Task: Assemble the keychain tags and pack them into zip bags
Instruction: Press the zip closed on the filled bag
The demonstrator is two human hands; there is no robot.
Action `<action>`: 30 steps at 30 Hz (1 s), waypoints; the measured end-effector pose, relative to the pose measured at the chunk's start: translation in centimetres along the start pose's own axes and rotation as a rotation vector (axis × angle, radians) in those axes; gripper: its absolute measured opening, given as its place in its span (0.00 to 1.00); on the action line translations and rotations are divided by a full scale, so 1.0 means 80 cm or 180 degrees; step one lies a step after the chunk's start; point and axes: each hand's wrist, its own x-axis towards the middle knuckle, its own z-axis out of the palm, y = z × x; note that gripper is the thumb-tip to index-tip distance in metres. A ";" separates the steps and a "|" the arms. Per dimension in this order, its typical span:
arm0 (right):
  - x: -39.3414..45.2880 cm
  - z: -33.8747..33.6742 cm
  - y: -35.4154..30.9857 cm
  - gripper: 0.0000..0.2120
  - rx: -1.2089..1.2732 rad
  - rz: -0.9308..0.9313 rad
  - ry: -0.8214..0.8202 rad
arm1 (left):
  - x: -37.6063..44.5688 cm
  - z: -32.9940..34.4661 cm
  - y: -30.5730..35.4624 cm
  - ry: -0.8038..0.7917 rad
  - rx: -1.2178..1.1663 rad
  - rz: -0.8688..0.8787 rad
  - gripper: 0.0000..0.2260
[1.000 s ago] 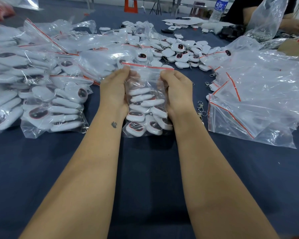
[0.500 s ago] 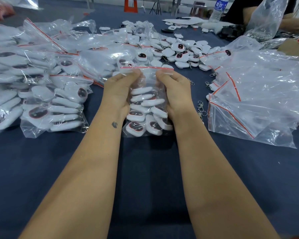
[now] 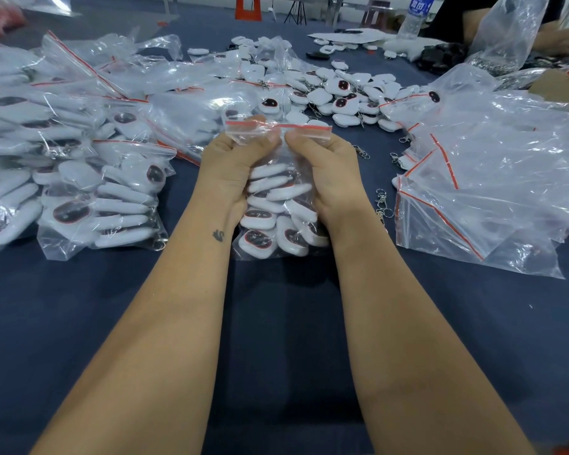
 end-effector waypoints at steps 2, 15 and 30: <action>0.001 0.001 0.000 0.10 -0.0032 0.0006 0.0041 | 0.000 0.001 0.000 0.0028 -0.0053 0.0071 0.08; 0.009 -0.002 0.005 0.03 -0.0222 -0.0137 0.0201 | 0.002 -0.002 -0.003 0.0071 0.0225 -0.0146 0.04; 0.011 -0.004 0.008 0.05 -0.0042 -0.0048 0.0035 | 0.003 -0.003 -0.004 0.0145 0.0295 -0.0089 0.11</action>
